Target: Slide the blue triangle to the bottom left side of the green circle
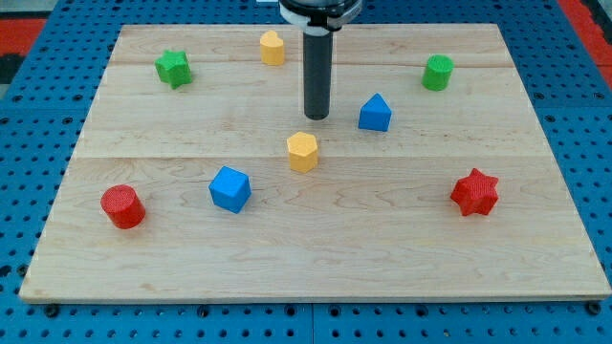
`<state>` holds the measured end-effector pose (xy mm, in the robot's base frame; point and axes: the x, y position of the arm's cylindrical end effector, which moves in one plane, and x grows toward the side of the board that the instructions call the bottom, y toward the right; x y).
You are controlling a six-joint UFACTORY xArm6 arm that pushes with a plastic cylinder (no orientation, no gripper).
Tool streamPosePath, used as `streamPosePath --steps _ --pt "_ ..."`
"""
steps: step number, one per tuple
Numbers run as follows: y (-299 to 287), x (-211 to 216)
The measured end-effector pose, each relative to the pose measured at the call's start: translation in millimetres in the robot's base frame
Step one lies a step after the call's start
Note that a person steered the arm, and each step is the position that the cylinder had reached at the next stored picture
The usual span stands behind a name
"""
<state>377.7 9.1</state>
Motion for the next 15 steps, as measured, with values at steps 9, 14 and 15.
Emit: streamPosePath --steps 9,14,15 --pt "85 44" --pt "89 1" --pt "89 1"
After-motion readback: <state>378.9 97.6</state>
